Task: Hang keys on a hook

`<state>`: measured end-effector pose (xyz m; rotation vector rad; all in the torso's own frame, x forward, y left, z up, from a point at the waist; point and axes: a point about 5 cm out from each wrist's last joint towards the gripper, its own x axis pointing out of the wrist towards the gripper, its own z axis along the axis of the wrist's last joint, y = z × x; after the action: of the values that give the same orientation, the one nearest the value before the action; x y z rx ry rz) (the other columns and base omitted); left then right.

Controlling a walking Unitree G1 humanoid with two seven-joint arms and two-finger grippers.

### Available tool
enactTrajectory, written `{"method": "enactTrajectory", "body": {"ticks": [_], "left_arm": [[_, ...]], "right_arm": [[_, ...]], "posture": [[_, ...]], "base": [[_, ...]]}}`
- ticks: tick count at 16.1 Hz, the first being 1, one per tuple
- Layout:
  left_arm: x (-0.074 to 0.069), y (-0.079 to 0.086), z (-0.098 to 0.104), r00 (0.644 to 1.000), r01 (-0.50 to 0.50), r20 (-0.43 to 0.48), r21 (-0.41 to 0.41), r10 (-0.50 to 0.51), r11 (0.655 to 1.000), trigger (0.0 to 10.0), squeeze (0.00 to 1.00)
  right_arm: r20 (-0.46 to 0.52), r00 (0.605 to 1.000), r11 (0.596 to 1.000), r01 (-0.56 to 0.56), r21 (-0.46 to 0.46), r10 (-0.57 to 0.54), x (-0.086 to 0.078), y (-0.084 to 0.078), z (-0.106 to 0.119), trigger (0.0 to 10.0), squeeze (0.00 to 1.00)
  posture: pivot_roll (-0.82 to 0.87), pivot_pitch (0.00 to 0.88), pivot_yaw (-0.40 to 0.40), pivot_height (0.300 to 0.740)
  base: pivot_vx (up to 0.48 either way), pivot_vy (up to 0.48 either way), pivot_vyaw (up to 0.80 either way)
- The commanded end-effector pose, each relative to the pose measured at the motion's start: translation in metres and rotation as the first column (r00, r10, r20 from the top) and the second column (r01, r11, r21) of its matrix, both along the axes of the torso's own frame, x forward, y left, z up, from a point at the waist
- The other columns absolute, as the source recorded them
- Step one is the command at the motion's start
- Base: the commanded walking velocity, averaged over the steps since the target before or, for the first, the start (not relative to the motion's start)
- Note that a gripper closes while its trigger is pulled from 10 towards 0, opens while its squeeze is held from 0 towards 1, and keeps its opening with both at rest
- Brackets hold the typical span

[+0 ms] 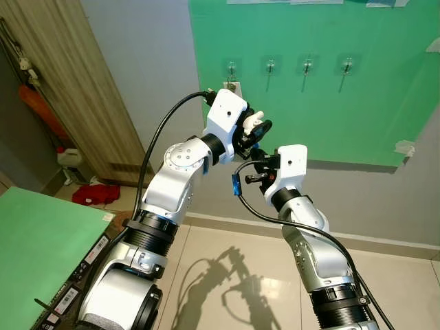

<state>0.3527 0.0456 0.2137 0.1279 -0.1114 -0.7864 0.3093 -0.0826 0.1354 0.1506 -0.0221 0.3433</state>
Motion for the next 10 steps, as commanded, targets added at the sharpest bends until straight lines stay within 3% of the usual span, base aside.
{"method": "enactTrajectory", "body": {"ticks": [1,5,10], "left_arm": [[0.002,0.003,0.002,1.0,-0.008,0.014,0.016,0.008,1.0,0.0,0.0],[0.002,0.004,0.002,1.0,-0.01,0.016,0.016,0.01,1.0,0.0,0.0],[0.009,0.017,0.006,0.998,-0.056,0.024,0.012,0.056,0.998,0.0,0.0]], "right_arm": [[0.029,0.999,1.0,-0.025,0.007,0.024,-0.001,0.004,0.007,0.0,0.0],[0.04,0.999,1.0,-0.017,0.004,0.017,-0.001,0.002,0.007,0.0,0.0],[0.062,0.997,0.999,0.039,-0.005,-0.039,0.005,-0.017,0.012,0.0,0.0]], "posture": [[-0.17,0.0,0.144,0.74],[-0.17,0.0,0.144,0.74],[-0.18,0.0,0.148,0.74]], "base": [[0.0,0.0,0.0],[0.0,0.0,0.0],[0.0,0.0,0.0]]}}
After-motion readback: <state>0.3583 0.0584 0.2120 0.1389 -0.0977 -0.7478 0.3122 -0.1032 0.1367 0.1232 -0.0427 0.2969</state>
